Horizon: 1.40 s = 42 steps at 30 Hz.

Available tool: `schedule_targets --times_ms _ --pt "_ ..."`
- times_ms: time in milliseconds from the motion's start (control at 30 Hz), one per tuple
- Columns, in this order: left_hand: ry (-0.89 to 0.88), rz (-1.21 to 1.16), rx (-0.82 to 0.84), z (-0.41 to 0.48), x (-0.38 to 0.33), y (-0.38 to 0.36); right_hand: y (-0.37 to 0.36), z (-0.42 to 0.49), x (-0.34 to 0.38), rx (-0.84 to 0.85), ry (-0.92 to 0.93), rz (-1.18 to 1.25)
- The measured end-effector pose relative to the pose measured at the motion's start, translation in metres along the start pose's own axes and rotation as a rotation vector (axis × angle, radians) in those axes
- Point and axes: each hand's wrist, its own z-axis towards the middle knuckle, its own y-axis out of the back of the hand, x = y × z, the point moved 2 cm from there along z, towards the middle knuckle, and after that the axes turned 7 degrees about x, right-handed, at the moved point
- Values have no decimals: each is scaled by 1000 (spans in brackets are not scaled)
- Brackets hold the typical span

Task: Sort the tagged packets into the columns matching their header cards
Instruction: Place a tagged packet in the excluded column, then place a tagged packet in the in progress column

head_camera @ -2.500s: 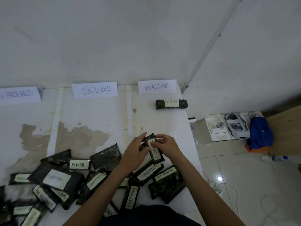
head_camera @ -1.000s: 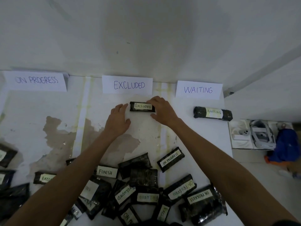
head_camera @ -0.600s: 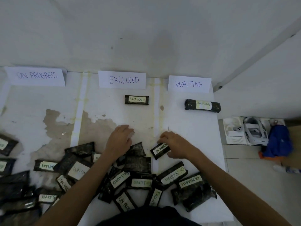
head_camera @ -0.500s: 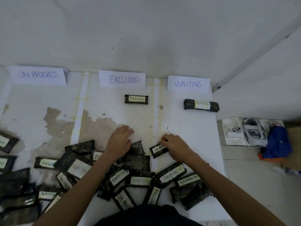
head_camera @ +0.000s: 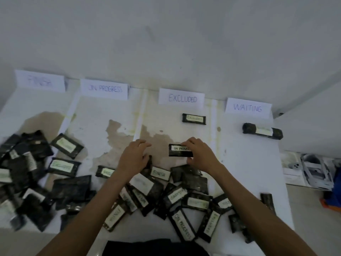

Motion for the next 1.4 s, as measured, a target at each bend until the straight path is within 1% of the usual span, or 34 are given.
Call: schedule_targets --times_ms 167,333,433,533,767,933,1067,1167,1267,1333,1400 --pt "11 -15 -1 1 65 36 -3 71 76 -26 -14 52" --pt "14 24 14 29 128 71 -7 151 122 -10 -47 50" --pt "52 52 54 53 161 86 -7 194 136 16 -80 4" --pt "48 77 102 77 184 95 -9 230 141 10 -93 -22" --pt "2 77 128 118 202 96 -12 286 139 1 -100 -51" --pt "-4 96 140 126 214 83 -23 296 132 -22 -120 -43" --pt "-15 124 123 126 218 76 -25 291 128 -45 -67 -25" --pt "10 128 114 125 216 77 -24 277 125 -70 -18 -33" --pt "11 105 122 111 212 72 -27 245 126 -110 -3 -38" --pt "0 66 133 92 207 65 -33 214 129 -83 1 -23" --pt "-14 27 135 69 197 57 -39 182 131 0 -31 2"
